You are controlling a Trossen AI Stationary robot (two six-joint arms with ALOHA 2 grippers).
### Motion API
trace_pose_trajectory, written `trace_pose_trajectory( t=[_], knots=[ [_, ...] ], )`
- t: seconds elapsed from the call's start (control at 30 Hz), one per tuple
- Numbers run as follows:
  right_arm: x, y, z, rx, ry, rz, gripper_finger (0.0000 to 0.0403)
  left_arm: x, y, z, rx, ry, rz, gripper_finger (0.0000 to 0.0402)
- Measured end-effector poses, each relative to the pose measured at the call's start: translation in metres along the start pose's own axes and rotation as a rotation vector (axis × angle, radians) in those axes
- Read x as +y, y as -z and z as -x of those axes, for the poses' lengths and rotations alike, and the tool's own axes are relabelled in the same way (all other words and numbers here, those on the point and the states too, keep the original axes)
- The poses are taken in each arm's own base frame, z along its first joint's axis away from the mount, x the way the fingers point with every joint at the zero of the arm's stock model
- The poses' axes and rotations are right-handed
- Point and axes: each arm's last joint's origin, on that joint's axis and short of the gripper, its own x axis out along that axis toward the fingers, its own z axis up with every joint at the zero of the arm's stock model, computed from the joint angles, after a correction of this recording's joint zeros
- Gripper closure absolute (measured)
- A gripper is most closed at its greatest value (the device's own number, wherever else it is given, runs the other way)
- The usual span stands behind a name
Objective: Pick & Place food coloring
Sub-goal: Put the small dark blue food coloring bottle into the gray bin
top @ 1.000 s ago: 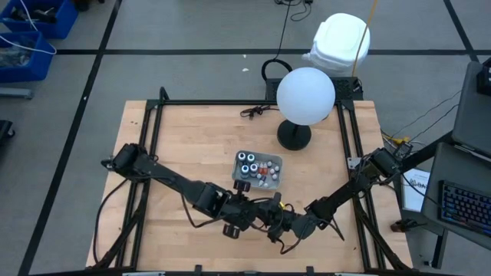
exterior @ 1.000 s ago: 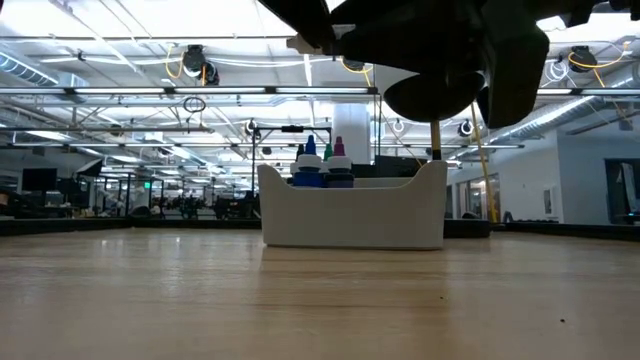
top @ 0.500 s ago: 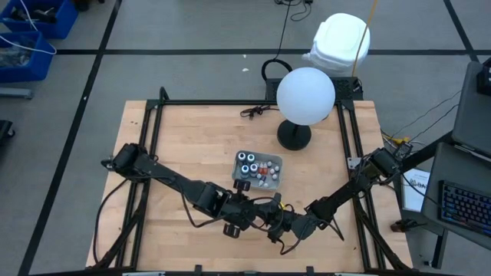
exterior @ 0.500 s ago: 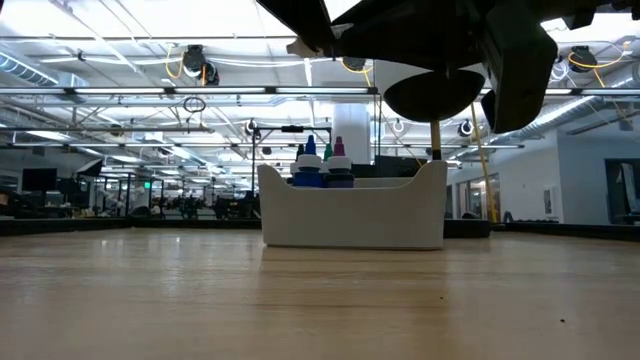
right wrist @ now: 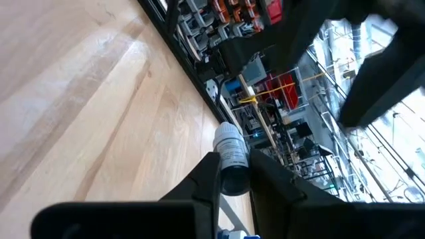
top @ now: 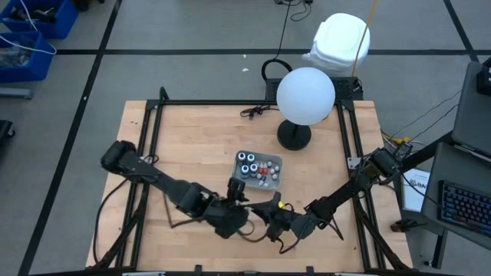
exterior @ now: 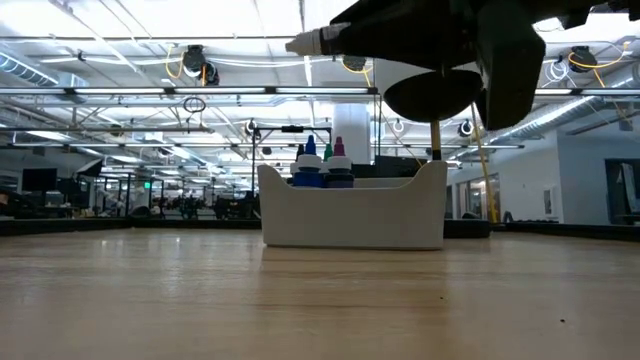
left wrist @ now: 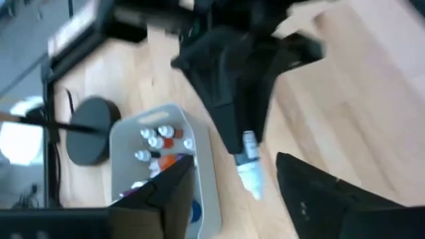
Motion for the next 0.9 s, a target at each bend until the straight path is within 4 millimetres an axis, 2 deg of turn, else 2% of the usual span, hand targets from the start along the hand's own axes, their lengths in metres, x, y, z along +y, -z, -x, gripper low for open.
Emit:
trace_pose_trajectory(
  t=[0.13, 0.27, 0.57, 0.7, 0.9],
  knots=[
    [-0.005, -0.007, 0.004, -0.052, 0.027, -0.064, 0.0352, -0.004, -0.004, 0.029, -0.073, 0.013, -0.032, 0.0155],
    [-0.014, -0.023, 0.014, -0.222, 0.041, -0.164, 0.0352, -0.021, -0.004, 0.04, -0.089, -0.009, -0.134, 0.0141],
    [-0.04, -0.043, 0.04, -0.46, -0.037, -0.432, 0.0352, -0.07, -0.011, 0.052, -0.14, -0.199, -0.43, 0.0175],
    [-0.048, -0.045, 0.04, -0.538, -0.109, -0.57, 0.0349, -0.078, -0.023, 0.055, -0.233, -0.268, -0.493, 0.0188],
    [-0.049, -0.042, 0.037, -0.542, -0.169, -0.634, 0.0348, -0.079, -0.032, 0.054, -0.277, -0.315, -0.587, 0.0191]
  ],
)
